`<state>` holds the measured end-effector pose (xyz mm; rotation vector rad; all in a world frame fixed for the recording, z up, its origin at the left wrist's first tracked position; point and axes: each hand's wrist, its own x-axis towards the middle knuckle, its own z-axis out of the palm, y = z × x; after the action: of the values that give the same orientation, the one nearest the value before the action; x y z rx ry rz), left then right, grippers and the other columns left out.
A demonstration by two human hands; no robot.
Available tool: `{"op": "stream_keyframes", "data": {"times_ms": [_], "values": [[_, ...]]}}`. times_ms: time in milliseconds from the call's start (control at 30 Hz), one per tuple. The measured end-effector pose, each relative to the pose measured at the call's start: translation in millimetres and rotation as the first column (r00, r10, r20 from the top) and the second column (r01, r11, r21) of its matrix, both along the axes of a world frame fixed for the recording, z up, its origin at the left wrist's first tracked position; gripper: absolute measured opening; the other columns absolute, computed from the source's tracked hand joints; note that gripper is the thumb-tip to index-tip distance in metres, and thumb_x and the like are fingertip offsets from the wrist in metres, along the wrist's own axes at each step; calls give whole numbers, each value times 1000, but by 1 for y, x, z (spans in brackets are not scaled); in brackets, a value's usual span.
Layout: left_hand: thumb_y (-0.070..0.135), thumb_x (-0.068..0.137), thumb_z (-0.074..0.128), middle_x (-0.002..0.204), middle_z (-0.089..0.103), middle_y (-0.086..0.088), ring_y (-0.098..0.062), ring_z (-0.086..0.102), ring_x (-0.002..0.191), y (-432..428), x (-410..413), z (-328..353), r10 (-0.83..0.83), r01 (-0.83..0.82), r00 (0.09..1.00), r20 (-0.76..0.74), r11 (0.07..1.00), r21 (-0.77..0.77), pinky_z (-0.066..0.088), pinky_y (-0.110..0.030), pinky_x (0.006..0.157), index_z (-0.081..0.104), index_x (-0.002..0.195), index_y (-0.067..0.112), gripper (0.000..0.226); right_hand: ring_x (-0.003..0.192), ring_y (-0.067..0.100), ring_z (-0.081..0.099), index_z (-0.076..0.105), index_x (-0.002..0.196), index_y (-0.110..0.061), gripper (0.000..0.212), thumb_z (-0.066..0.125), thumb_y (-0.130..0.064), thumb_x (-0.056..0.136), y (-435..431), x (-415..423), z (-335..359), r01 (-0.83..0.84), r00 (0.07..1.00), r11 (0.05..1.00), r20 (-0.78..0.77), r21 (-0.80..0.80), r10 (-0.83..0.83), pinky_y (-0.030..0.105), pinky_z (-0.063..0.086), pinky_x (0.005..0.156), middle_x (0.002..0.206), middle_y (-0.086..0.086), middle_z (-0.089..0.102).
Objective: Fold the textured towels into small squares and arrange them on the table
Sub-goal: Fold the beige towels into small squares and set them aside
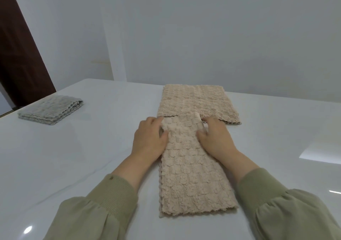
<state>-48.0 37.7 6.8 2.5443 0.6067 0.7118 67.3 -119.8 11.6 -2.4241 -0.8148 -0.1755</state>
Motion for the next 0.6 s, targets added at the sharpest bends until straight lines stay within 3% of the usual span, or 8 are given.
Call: {"op": "stream_keyframes", "data": {"times_ms": [100, 167, 233, 300, 400, 500, 600], "values": [[42, 98, 27, 142, 42, 1, -25, 28, 134, 5, 3, -9, 22, 26, 946, -322, 989, 143, 28, -40, 107, 38, 141, 25, 47, 131, 27, 35, 35, 141, -12, 54, 41, -39, 95, 4, -3, -10, -86, 996, 977, -11, -197, 86, 42, 28, 109, 142, 8, 43], [49, 97, 23, 147, 35, 2, -26, 19, 140, 9, 4, -11, 53, 15, 895, -444, 989, 150, 20, -48, 112, 32, 143, 29, 51, 137, 25, 27, 32, 143, -15, 56, 33, -45, 96, 5, 0, -14, -63, 998, 945, -13, -320, 63, 48, 20, 113, 148, 4, 36], [51, 95, 24, 147, 33, 1, -26, 17, 141, 10, 4, -11, 89, -34, 894, -439, 991, 132, 17, -52, 112, 33, 141, 27, 53, 135, 27, 30, 36, 139, -12, 55, 32, -46, 96, 5, 4, -14, -9, 1000, 957, -15, -289, 5, 50, 22, 111, 144, 7, 41], [49, 96, 27, 154, 23, -2, -26, 13, 143, 10, 4, -9, 110, -72, 921, -373, 991, 116, 14, -52, 113, 22, 147, 24, 57, 128, 31, 37, 46, 126, -8, 49, 33, -45, 96, 6, 10, -13, 66, 997, 978, -27, -200, -73, 50, 28, 107, 134, 11, 49], [47, 98, 27, 159, 2, 2, -22, -3, 146, 6, 5, -6, -61, 92, 966, -251, 989, 116, 5, -50, 116, 7, 150, 32, 57, 122, 33, 42, 56, 101, -8, 44, 30, -44, 95, 6, 18, -11, 99, 992, 976, -60, -193, -112, 49, 33, 103, 123, 12, 54], [55, 96, 20, 159, -5, 9, -18, -16, 144, 1, 8, -7, -233, 318, 885, -403, 935, 156, -6, -50, 115, 10, 148, 40, 55, 118, 31, 42, 60, 97, -10, 43, 31, -42, 95, 8, 20, -10, 80, 992, 975, -83, -208, -99, 47, 33, 102, 120, 11, 54], [62, 93, 15, 158, -8, 10, -18, -18, 144, 7, 7, -11, -187, 290, 826, -532, 950, 117, -8, -51, 116, 4, 148, 40, 60, 114, 32, 44, 56, 87, -13, 36, 33, -40, 94, 8, 18, -10, 74, 993, 982, -77, -175, -89, 45, 35, 99, 115, 12, 55]]}}
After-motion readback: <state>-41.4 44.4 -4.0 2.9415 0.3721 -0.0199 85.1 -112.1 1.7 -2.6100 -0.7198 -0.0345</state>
